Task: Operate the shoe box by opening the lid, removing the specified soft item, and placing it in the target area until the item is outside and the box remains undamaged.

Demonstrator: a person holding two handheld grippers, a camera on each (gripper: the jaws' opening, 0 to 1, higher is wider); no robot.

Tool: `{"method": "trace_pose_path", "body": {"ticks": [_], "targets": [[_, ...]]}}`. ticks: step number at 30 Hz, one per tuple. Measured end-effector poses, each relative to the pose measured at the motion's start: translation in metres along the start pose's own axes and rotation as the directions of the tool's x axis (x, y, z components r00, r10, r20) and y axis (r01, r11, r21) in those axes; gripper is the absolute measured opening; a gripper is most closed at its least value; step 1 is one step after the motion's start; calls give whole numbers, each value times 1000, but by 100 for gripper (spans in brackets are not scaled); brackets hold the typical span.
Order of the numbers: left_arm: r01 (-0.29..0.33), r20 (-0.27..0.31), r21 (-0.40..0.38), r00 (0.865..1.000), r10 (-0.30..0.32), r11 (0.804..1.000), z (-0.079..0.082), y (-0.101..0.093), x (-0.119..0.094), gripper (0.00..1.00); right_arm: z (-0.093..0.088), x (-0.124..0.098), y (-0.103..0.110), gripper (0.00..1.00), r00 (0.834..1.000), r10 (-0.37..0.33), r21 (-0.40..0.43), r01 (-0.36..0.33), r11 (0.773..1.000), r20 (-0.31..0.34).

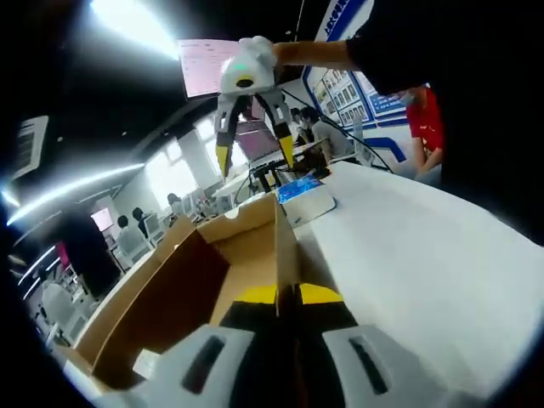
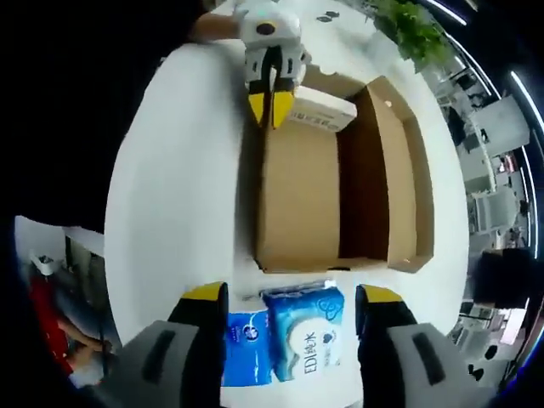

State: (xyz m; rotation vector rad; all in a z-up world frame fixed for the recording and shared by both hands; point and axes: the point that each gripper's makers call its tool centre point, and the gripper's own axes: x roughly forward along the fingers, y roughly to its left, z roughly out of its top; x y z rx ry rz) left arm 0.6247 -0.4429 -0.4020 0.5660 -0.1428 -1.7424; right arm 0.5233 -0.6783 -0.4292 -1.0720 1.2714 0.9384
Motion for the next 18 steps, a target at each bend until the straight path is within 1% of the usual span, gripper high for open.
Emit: {"method": "trace_pose_path", "body": {"ticks": [1, 2, 3, 9, 11, 12, 14, 18], "targets": [[0, 0, 0, 1000, 0, 1000, 0, 0, 0, 6, -1, 0, 5, 55, 1000, 19, 89, -19, 996, 2], [0, 0, 0, 1000, 0, 1000, 0, 0, 0, 6, -4, 2, 2, 54, 1000, -2, 78, 2, 997, 3], [0, 0, 0, 1000, 0, 1000, 0, -1, 0, 6, -10, 8, 2, 54, 1000, -11, 67, 12, 998, -12], [0, 0, 0, 1000, 0, 1000, 0, -1, 0, 6, -11, 9, -1, 54, 1000, -16, 42, 17, 999, -23], [0, 0, 0, 1000, 0, 1000, -1, -1, 1, 6, -12, 9, -2, 54, 1000, -13, -15, 13, 1000, -28], [0, 0, 0, 1000, 0, 1000, 0, -1, 1, 6, -12, 9, -2, 54, 999, -13, -24, 12, 1000, -31], [1, 0, 1, 1000, -1, 1000, 0, -1, 0, 6, -12, 9, -3, 54, 999, -9, -33, 8, 999, -38], [0, -1, 0, 1000, 0, 1000, -1, 0, 0, 6, -12, 10, -4, 54, 999, -9, -24, 8, 1000, -41]]}}
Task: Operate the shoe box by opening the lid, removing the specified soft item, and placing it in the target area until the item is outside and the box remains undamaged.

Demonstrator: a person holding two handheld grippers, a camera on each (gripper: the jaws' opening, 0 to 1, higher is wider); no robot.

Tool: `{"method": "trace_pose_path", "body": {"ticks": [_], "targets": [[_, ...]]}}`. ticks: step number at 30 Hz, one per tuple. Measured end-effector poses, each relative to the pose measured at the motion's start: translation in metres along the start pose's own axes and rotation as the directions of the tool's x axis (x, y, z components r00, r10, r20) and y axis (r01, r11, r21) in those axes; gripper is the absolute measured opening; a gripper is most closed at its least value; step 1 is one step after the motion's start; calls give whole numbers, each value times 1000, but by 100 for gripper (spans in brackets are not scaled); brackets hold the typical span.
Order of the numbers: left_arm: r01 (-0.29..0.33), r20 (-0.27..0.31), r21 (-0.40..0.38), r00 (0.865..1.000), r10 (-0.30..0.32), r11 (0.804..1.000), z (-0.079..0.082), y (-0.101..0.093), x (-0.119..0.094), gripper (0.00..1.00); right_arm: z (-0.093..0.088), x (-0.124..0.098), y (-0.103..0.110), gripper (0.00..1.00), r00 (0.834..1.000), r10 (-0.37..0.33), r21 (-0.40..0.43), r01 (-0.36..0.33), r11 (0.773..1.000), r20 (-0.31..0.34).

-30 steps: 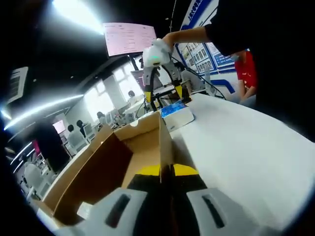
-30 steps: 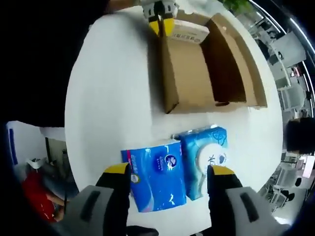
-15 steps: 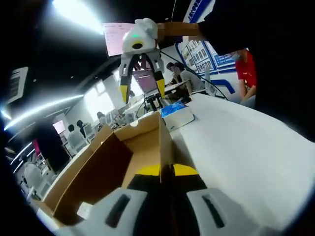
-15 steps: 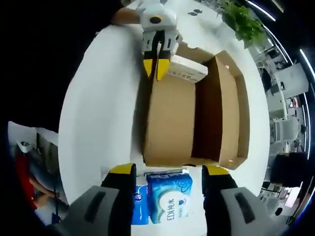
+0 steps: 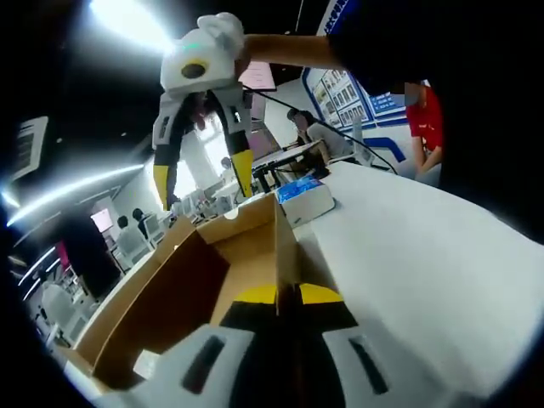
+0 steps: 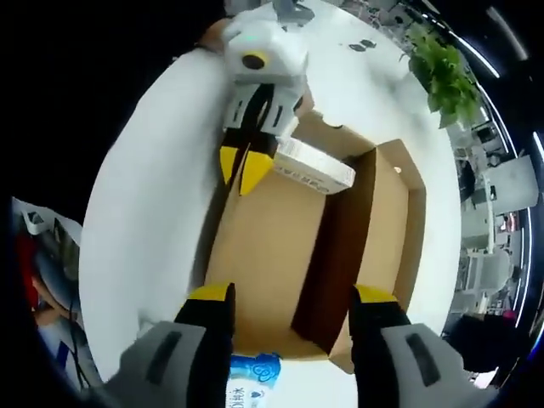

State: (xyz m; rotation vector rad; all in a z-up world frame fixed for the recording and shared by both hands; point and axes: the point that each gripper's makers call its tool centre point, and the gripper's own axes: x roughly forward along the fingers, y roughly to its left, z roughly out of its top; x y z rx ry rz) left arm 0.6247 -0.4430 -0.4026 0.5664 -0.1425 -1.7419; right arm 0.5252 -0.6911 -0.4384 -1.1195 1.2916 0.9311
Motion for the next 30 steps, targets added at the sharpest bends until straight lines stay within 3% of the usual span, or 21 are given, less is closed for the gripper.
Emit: {"method": "trace_pose_path", "body": {"ticks": [6, 7, 9, 13, 14, 16, 17, 21, 22, 25, 30], "targets": [[0, 0, 0, 1000, 0, 1000, 0, 0, 0, 6, 0, -1, 0, 54, 1000, -11, 10, 11, 1000, 9], [0, 0, 0, 1000, 0, 1000, 0, 0, 0, 6, 3, -3, 1, 54, 999, -13, 57, 11, 998, 30], [1, 0, 0, 1000, -1, 1000, 0, 0, 0, 6, 7, -20, -2, 54, 997, -44, 87, 39, 995, 57], [0, 0, -2, 1000, 0, 1000, 0, 0, 0, 6, 41, -60, -23, 54, 981, -137, 72, 128, 989, 136], [0, -1, -1, 1000, 0, 1000, 0, 0, 0, 6, 58, -73, -32, 54, 973, -160, 49, 154, 987, 167], [0, 0, -1, 1000, 0, 1000, 0, -1, 1, 6, 117, -94, -63, 54, 954, -192, -71, 213, 974, 230], [0, 0, 0, 1000, 0, 1000, 0, -1, 1, 6, 144, -96, -77, 54, 951, -196, -144, 235, 961, 240], [2, 2, 4, 1000, -2, 1000, 0, -1, 0, 6, 218, -91, -118, 54, 937, -173, -305, 267, 914, 302], [2, 2, 4, 1000, -2, 1000, 0, -1, 0, 6, 226, -90, -129, 54, 934, -173, -322, 275, 906, 311], [2, 2, 4, 1000, -2, 1000, -1, -1, 0, 6, 271, -84, -136, 54, 925, -158, -384, 293, 876, 346], [3, 2, 5, 1000, -3, 1000, 0, -1, -1, 6, 302, -62, -148, 54, 930, -128, -444, 282, 850, 346]]}}
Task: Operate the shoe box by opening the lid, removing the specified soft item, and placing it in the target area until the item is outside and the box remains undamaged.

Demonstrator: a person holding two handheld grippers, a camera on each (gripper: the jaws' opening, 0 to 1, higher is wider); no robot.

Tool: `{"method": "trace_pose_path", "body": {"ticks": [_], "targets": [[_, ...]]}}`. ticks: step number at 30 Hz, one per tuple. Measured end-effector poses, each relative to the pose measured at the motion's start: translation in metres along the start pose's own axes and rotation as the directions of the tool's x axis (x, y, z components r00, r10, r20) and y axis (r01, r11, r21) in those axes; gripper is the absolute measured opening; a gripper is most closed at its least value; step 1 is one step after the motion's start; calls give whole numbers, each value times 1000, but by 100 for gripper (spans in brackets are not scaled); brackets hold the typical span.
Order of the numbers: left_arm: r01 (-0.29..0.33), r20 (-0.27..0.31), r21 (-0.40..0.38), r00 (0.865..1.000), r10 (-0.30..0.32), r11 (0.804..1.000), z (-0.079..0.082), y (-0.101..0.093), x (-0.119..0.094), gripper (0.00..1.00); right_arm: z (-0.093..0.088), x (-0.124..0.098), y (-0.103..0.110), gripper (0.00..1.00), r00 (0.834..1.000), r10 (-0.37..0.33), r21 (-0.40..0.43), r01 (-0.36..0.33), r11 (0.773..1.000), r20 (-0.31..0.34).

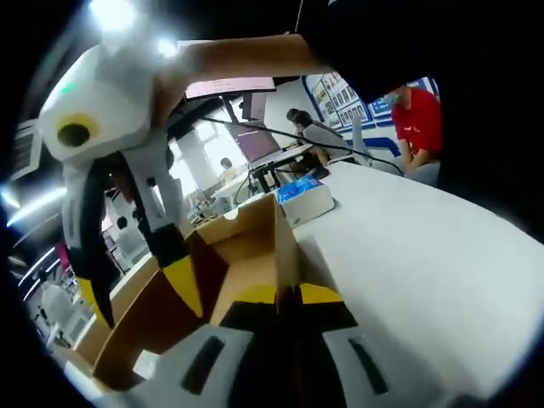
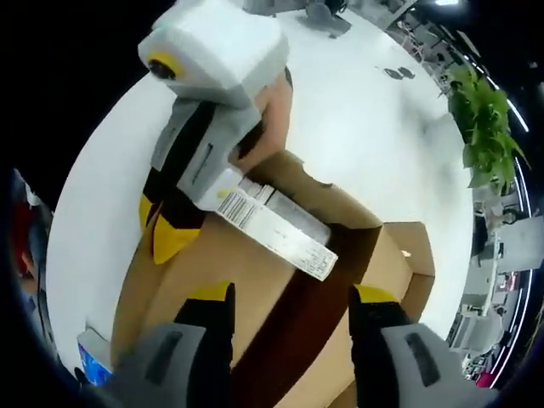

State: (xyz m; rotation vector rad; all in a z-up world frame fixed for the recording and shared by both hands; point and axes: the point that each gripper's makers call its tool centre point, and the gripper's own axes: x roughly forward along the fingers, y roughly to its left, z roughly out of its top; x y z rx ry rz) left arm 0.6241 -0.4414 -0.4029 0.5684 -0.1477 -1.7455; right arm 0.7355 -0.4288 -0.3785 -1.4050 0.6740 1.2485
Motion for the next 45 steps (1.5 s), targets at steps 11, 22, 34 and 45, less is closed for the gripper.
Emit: {"method": "trace_pose_path", "body": {"ticks": [11, 22, 34, 45], "targets": [[1, 1, 0, 1000, -1, 1000, 2, -2, -1, 6, 27, 38, -6, 54, 998, 55, -97, -51, 994, 36], [1, 1, 1, 1000, -1, 1000, 1, -1, -1, 6, 27, 52, -7, 49, 996, 84, -154, -80, 985, 25], [1, 1, 0, 1000, -1, 1000, 1, 0, 0, 6, 21, 51, -10, 37, 996, 87, -150, -86, 985, 1], [1, 1, 1, 1000, -1, 1000, 0, 0, 1, 6, 1, 44, -5, 27, 996, 87, -121, -91, 989, -35]]}}
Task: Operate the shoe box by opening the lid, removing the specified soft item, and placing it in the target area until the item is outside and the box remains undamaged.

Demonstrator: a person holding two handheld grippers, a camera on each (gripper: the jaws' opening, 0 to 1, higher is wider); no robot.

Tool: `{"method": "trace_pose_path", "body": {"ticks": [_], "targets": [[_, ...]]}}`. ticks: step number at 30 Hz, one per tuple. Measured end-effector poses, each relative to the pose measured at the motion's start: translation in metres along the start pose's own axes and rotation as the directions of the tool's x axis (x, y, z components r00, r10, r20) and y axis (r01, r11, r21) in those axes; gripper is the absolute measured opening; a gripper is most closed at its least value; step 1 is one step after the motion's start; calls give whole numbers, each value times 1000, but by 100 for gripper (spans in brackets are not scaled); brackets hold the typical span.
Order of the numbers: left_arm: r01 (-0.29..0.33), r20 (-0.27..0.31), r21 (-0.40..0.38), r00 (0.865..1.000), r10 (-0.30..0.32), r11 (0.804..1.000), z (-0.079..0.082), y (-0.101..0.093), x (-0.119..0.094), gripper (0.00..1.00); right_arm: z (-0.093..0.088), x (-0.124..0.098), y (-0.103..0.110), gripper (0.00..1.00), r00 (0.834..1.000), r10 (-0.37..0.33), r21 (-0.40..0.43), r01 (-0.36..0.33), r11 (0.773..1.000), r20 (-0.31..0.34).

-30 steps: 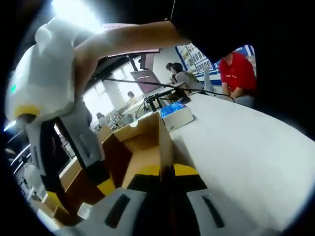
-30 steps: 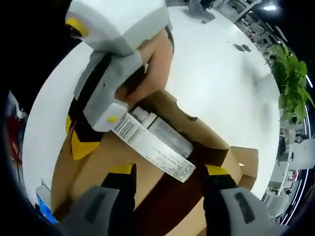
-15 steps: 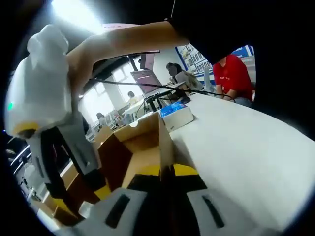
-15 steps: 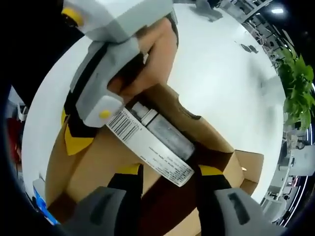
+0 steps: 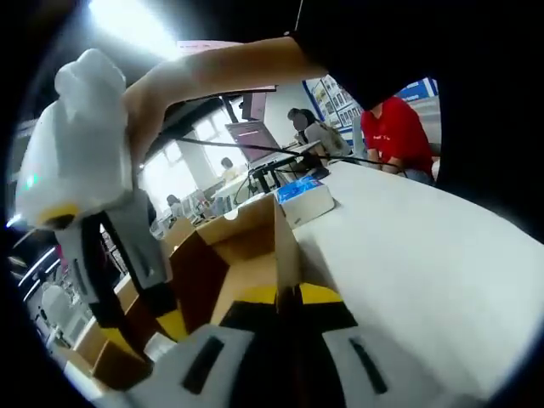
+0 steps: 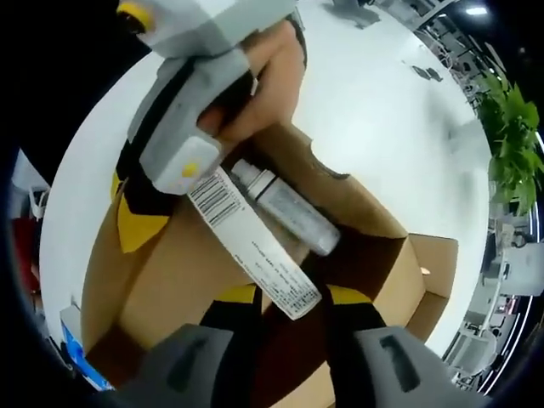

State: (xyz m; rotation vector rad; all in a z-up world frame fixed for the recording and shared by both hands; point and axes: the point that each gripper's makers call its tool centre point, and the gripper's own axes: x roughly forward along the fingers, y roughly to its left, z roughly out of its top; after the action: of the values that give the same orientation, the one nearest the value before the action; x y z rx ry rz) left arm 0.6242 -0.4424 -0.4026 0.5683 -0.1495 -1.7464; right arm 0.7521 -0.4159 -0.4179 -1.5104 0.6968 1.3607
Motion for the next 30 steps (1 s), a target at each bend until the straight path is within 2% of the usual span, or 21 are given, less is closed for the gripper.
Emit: {"method": "trace_pose_path", "body": {"ticks": [5, 8, 10, 11, 14, 20, 24, 30], "targets": [[0, 0, -1, 1000, 0, 1000, 0, 0, 0, 6, -8, -3, 8, 25, 1000, 11, -6, -11, 1000, -14], [0, 0, -1, 1000, 0, 1000, 0, 0, 1, 6, -4, -2, 12, 27, 1000, 18, -47, -18, 999, 2], [-1, 0, -1, 1000, 1, 1000, 0, 0, 1, 6, -2, 0, 16, 24, 999, 42, -122, -42, 992, -8], [-1, 0, -3, 1000, 1, 1000, 0, 1, 1, 6, -2, 2, 18, 24, 999, 46, -97, -47, 994, -12], [0, 0, -2, 1000, 0, 1000, 0, 1, 1, 6, -2, 2, 19, 24, 998, 56, -107, -58, 993, -24], [-1, 0, -2, 1000, 1, 1000, 0, 1, 1, 6, -5, 2, 21, 24, 998, 67, -73, -68, 995, -23], [0, 0, -2, 1000, 0, 1000, 0, 2, 0, 6, -11, 1, 27, 23, 997, 67, -13, -67, 998, -25], [0, 1, -2, 1000, 0, 1000, -1, 1, 1, 6, -22, -2, 40, 21, 998, 62, 34, -62, 998, -22]]}}
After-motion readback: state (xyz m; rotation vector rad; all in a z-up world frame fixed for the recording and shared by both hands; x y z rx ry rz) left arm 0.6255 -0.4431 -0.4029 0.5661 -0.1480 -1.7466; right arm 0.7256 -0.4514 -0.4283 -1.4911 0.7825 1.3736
